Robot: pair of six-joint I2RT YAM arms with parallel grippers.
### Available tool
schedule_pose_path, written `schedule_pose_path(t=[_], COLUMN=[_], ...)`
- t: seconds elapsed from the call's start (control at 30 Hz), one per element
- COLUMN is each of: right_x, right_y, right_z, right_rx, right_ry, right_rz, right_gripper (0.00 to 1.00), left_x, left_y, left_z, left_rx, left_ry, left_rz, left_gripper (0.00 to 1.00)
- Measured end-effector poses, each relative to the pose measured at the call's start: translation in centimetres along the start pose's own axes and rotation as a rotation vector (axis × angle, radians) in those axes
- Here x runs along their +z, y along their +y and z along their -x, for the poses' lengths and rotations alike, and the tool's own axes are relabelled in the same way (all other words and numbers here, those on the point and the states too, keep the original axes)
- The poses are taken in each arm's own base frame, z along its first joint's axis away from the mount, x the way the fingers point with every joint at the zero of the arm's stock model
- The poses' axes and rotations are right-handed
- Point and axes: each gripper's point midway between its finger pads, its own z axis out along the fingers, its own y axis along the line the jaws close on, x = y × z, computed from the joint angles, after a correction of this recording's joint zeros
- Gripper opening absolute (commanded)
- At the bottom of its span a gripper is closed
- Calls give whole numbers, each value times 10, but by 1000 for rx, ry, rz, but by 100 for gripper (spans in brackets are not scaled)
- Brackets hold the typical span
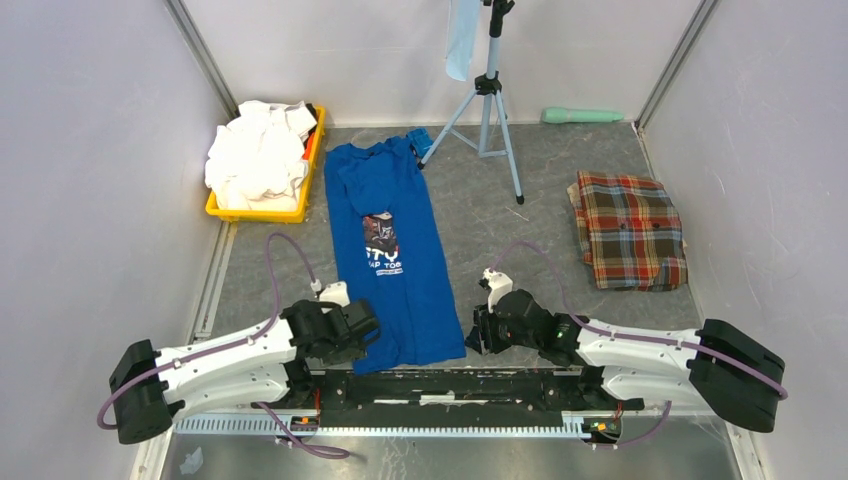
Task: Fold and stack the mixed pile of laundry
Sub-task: Fold the T-shirt.
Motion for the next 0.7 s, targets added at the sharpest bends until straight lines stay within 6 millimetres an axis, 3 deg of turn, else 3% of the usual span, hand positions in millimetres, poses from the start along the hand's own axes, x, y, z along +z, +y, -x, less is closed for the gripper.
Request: schedule_pose_path(t=[0.2,0.4,0.53,0.7], right_x=[2,4,6,10], right_y=[4,8,11,20], right_z=[0,-1,-1,-5], right_rx=[12,29,44,62], right_ry=[1,9,12,22], right_rz=[15,37,49,78], right_gripper=[45,45,45,45], left_x=[12,17,18,19], left_y=[1,0,-3,-21], left_z=[-15,-22,-25,-25], left_rx=[-19,-20,-24,-45], left_ry=[41,62,74,80], left_rz=[-42,-66,-89,-156], left_gripper=[54,41,10,2])
